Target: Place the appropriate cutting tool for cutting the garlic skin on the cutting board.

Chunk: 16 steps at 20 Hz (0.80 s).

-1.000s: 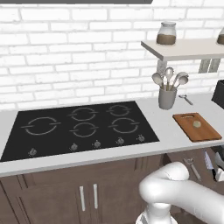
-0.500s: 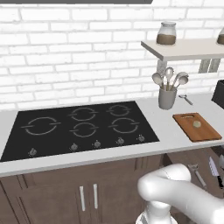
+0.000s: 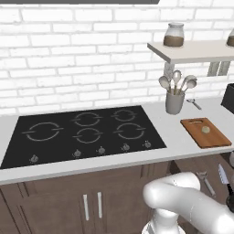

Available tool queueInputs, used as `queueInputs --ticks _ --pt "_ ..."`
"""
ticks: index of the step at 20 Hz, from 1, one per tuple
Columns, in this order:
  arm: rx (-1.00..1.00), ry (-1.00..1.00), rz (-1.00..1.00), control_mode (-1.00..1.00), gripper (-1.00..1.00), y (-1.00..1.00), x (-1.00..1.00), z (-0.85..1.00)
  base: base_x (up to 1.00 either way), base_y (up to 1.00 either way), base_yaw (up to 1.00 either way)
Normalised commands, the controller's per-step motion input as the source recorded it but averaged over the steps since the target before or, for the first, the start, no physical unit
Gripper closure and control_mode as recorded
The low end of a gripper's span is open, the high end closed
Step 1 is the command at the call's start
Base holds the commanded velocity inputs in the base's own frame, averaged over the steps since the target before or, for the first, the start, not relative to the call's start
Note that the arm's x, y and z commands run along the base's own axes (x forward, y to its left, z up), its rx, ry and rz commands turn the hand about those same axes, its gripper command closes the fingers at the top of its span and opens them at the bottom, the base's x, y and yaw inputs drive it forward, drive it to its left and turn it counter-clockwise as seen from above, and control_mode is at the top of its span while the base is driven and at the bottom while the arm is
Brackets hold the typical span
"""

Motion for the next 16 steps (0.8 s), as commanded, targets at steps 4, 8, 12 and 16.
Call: queueInputs --ticks 4,8,12,16 --pt "0.0 -0.09 0.0 -1.0 -1.0 0.0 0.26 -0.06 0.0 0.0 0.0" --pt "0.0 -0.15 0.0 -1.0 -1.0 0.0 0.36 -0.11 0.0 0.0 0.0" --pt "0.0 -0.06 0.0 -1.0 -1.0 0.0 0.16 -0.09 0.0 0.0 0.0" --pt "0.0 -0.01 0.0 -1.0 -1.0 0.0 0.01 -0.25 0.0 0.0 0.0"
